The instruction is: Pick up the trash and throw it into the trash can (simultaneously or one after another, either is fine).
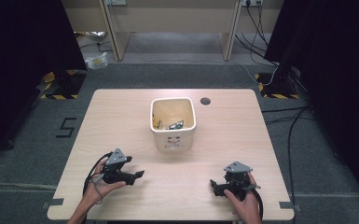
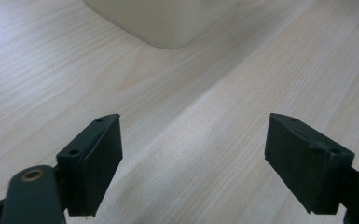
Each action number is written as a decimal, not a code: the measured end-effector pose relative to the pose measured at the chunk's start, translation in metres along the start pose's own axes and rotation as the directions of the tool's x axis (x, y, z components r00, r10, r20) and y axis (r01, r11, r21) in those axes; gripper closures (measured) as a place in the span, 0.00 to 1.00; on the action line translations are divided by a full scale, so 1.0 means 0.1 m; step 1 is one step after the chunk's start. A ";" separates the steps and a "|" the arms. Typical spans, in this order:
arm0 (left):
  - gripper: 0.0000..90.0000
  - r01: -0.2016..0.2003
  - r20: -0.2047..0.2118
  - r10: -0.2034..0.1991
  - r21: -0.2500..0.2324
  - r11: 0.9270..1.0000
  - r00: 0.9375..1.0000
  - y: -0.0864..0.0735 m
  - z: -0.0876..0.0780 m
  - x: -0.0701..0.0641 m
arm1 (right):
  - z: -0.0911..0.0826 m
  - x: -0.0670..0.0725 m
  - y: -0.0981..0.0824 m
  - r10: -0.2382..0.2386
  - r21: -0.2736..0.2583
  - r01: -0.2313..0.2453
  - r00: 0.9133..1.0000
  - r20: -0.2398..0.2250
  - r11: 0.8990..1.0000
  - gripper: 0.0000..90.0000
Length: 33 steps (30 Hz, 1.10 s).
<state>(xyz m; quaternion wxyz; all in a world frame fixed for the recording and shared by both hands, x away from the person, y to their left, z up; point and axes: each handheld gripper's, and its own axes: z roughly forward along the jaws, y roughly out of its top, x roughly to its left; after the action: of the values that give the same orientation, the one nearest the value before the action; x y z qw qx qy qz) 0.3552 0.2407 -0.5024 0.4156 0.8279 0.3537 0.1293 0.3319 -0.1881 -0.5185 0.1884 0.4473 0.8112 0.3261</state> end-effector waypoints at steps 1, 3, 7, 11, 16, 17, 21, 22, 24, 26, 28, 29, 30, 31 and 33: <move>0.20 0.003 0.001 -0.003 -0.001 1.000 1.000 -0.01 0.00 0.00 | 0.00 0.00 0.00 -0.001 0.000 0.001 1.000 -0.001 1.000 0.01; 0.20 0.003 -0.001 -0.003 0.002 1.000 1.000 -0.03 0.00 0.00 | 0.00 0.00 0.00 -0.001 0.000 0.001 1.000 -0.001 1.000 0.01; 0.20 0.005 0.000 -0.005 0.006 1.000 1.000 -0.07 0.00 -0.02 | 0.00 0.00 0.00 0.000 0.001 0.000 1.000 -0.002 1.000 0.01; 0.20 0.000 0.003 0.000 0.014 1.000 1.000 -0.09 -0.02 -0.03 | 0.00 0.00 0.00 0.000 0.001 0.000 1.000 -0.002 1.000 0.01; 0.20 -0.002 0.006 0.002 0.026 1.000 1.000 -0.14 -0.03 -0.05 | 0.00 0.00 0.00 0.000 -0.001 0.000 1.000 -0.001 1.000 0.01; 0.20 -0.003 0.006 0.003 0.026 1.000 1.000 -0.15 -0.03 -0.06 | 0.00 0.00 0.00 0.000 0.001 0.000 1.000 -0.002 1.000 0.01; 0.20 -0.009 -0.008 0.009 0.030 1.000 1.000 -0.18 -0.05 -0.08 | 0.00 0.00 0.00 0.000 0.000 0.000 1.000 -0.002 1.000 0.01; 0.20 -0.012 -0.010 0.013 0.031 0.999 1.000 -0.19 -0.05 -0.08 | 0.00 0.00 0.00 0.001 0.000 -0.001 1.000 -0.001 1.000 0.01; 0.20 -0.015 -0.012 0.015 0.033 0.999 1.000 -0.20 -0.06 -0.10 | 0.00 0.00 0.00 0.000 0.001 0.000 1.000 -0.002 1.000 0.01; 0.20 -0.018 -0.006 0.018 0.036 0.999 1.000 -0.21 -0.07 -0.11 | 0.00 0.00 0.00 0.001 -0.001 -0.001 1.000 -0.001 1.000 0.01; 0.20 -0.016 -0.004 0.016 0.035 0.999 1.000 -0.22 -0.07 -0.13 | 0.00 0.00 0.00 0.000 0.000 0.000 1.000 -0.002 1.000 0.01; 0.20 -0.019 -0.003 0.019 0.037 0.999 1.000 -0.23 -0.07 -0.14 | 0.00 0.00 0.00 0.000 -0.001 0.000 1.000 -0.001 1.000 0.01; 0.20 -0.018 0.000 0.018 0.039 0.999 1.000 -0.24 -0.07 -0.15 | 0.00 0.00 0.00 0.001 0.000 -0.001 1.000 -0.002 1.000 0.01; 0.20 -0.023 0.000 0.023 0.044 0.999 1.000 -0.24 -0.07 -0.16 | 0.00 0.00 0.00 0.000 -0.001 0.000 1.000 -0.002 1.000 0.01; 0.20 -0.024 -0.003 0.024 0.048 0.999 1.000 -0.26 -0.06 -0.18 | 0.00 0.01 0.00 0.001 -0.002 -0.001 1.000 -0.001 1.000 0.01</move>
<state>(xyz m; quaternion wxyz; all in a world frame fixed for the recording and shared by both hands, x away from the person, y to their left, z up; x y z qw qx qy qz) 0.3271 0.2425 -0.5178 0.3935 0.8416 0.3476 0.1272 0.3315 -0.1877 -0.5186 0.1884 0.4476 0.8107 0.3271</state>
